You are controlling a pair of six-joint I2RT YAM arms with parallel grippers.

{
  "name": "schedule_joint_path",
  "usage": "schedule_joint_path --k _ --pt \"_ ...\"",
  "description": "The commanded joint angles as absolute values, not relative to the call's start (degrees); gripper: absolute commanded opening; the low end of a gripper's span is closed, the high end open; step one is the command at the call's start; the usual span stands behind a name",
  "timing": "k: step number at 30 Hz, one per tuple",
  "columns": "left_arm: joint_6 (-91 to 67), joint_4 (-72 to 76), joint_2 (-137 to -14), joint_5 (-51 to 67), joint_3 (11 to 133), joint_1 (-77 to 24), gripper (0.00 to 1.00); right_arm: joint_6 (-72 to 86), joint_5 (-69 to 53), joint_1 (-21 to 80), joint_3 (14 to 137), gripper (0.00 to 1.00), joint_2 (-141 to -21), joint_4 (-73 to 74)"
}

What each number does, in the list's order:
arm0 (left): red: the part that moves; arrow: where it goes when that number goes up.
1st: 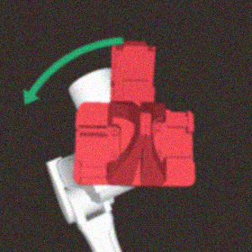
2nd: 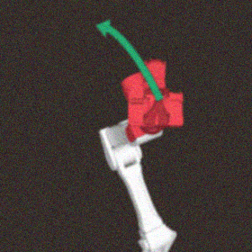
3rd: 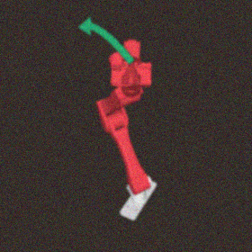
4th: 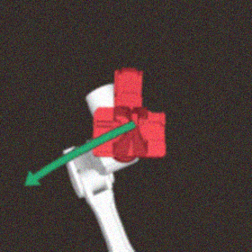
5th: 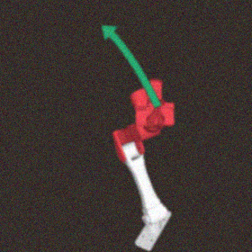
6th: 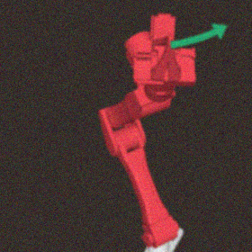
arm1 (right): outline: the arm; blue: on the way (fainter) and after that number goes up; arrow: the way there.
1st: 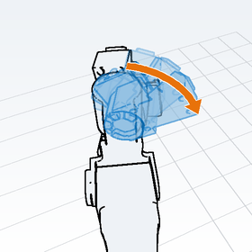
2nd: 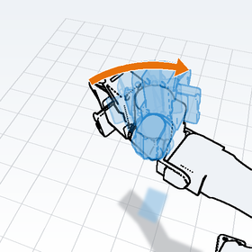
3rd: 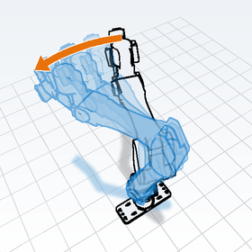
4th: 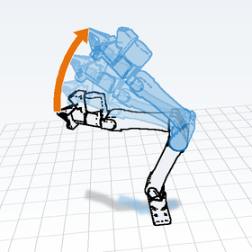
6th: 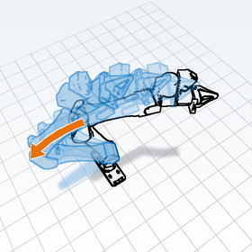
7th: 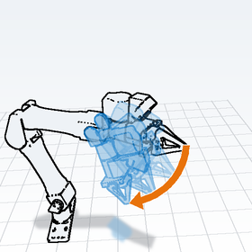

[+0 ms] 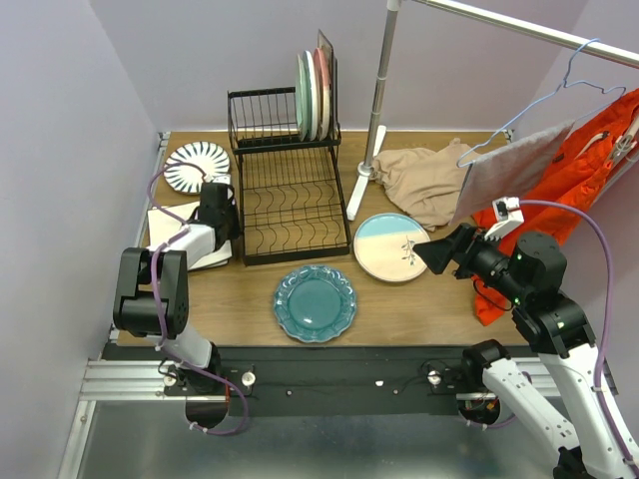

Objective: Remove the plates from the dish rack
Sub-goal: Place the plate at the center of the board.

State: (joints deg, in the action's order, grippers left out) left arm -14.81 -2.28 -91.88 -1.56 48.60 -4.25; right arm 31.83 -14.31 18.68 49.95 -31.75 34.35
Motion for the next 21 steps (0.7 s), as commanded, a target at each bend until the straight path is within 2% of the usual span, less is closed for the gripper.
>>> schedule_joint_path --k 1,21 --pt "-15.9 -5.0 -90.8 -3.8 46.9 -5.9 0.0 32.0 -14.6 18.7 49.7 0.99 -31.3 33.0" --pt "-18.8 -12.7 -86.1 -8.4 46.6 -7.6 0.0 32.4 -15.5 18.7 51.2 0.99 -31.1 33.4"
